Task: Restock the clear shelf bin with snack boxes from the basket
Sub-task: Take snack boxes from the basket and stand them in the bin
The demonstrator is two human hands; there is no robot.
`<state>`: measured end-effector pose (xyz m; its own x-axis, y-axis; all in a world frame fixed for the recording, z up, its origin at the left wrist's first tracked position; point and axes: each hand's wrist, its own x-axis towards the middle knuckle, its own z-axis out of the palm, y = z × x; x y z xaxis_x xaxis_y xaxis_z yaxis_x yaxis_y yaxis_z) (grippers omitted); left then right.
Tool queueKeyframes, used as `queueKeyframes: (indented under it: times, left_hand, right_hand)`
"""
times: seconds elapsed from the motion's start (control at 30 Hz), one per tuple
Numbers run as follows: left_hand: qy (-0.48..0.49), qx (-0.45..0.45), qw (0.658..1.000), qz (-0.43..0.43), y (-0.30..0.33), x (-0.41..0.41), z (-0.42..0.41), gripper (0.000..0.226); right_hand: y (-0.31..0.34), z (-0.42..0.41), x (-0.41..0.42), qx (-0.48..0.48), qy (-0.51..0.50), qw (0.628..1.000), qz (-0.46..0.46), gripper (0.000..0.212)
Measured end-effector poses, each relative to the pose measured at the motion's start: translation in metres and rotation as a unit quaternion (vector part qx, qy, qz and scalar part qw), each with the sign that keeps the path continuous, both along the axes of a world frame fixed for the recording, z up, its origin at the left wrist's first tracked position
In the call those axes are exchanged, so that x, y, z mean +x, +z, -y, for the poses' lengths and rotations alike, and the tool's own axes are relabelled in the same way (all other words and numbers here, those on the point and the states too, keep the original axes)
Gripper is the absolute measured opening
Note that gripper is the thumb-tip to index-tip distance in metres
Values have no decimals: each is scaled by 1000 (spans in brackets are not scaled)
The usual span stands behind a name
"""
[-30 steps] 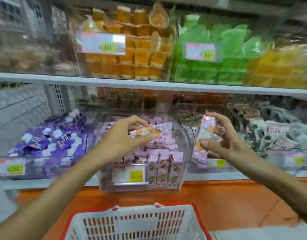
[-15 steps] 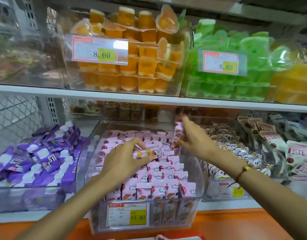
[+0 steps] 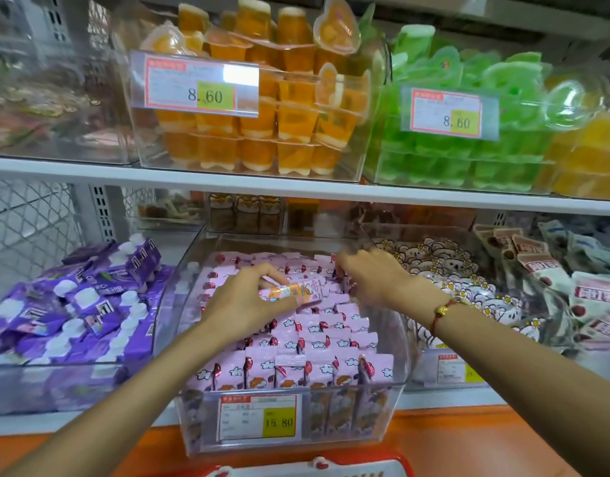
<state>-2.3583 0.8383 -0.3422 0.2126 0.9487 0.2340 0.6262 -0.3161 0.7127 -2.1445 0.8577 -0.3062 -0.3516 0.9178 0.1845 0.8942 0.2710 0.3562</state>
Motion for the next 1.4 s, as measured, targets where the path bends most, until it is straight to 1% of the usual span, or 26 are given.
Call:
queueKeyframes:
  times: [0.07, 0.13, 0.2, 0.23, 0.27, 0.3, 0.33, 0.37, 0.4, 0.47, 0.53, 0.57, 0.6, 0.67, 0.7, 0.73, 0.77, 0.8, 0.9, 0.97, 1.07, 1.17, 1.23, 1.3, 1.33, 1.4]
  left_hand:
    - [-4, -4, 1000, 12, 3, 1, 2, 36]
    - [-11, -6, 999, 38, 8, 2, 7, 38]
    - [-22, 12, 998, 65, 16, 3, 15, 42]
    - [-27, 31, 996, 75, 21, 5, 19, 46]
    - [-35, 52, 995, 84, 26, 8, 24, 48]
    - [-46, 70, 992, 94, 32, 13, 29, 47]
    - [-59, 84, 989, 104, 37, 20, 33, 44]
    - [-75, 94, 987, 110, 42, 28, 36, 39]
    - [-94, 98, 985, 109, 47, 35, 39, 35]
    - [-136, 90, 982, 92, 56, 46, 37, 32]
    - [-160, 71, 980, 91, 61, 49, 24, 29]
    - [-157, 61, 981, 93, 62, 50, 13, 26]
    - [-147, 51, 985, 80, 59, 51, 0, 26]
    - [-130, 13, 991, 3, 48, 64, -25, 41]
    - [-131, -3, 991, -40, 40, 74, -34, 50]
    - [-134, -7, 988, -77, 32, 86, -41, 54]
    - [-134, 2, 985, -105, 25, 96, -47, 51]
    - [-131, 16, 984, -122, 20, 103, -53, 44]
    - [-117, 27, 984, -130, 19, 107, -66, 31]
    - [-122, 35, 981, -149, 23, 104, -69, 28]
    - [-139, 57, 965, -215, 20, 107, -68, 23]
    - [-113, 68, 960, -248, 7, 113, -69, 11]
    - [-103, 55, 960, -254, 5, 113, -68, 17]
    - [-137, 31, 953, -268, 11, 110, -63, 22]
    - [-149, 30, 954, -258, 15, 106, -57, 25]
    - [-127, 78, 970, -191, 24, 97, -40, 26]
  right_hand:
    - [5, 0, -2, -34, -5, 999, 1, 32]
    - [16, 3, 1, -88, -14, 995, -33, 30]
    - [29, 14, 9, -64, 10, 990, -129, 29]
    - [34, 23, 13, -36, 34, 974, -219, 29]
    - [37, 36, 15, -35, 59, 943, -326, 29]
    - [39, 52, 15, -69, 86, 902, -418, 32]
    - [39, 66, 14, -116, 105, 870, -468, 38]
    - [37, 78, 13, -139, 115, 865, -468, 44]
    - [33, 86, 15, -127, 121, 880, -442, 47]
    - [27, 94, 25, -40, 115, 903, -411, 44]
    - [18, 99, 41, 36, 70, 891, -448, 39]
    - [10, 100, 47, 56, 33, 869, -491, 37]
    - [1, 102, 51, 55, -10, 831, -554, 35]
    - [-18, 103, 51, 3, -65, 719, -692, 31]
    - [-26, 103, 50, -33, -77, 663, -744, 30]
    - [-32, 102, 49, -64, -82, 620, -778, 30]
    - [-36, 101, 49, -85, -84, 592, -797, 30]
    - [-38, 100, 51, -98, -84, 577, -806, 31]
    - [-38, 98, 53, -120, -79, 563, -814, 32]
    - [-37, 98, 51, -126, -72, 580, -801, 30]
    - [-33, 97, 50, -127, -60, 607, -783, 35]
    - [-32, 97, 51, -116, -62, 620, -774, 35]
    - [-33, 97, 48, -105, -62, 628, -768, 33]
    - [-32, 98, 45, -98, -61, 634, -765, 29]
    - [-31, 99, 45, -95, -61, 636, -764, 27]
    - [-31, 105, 45, -88, -61, 638, -763, 28]
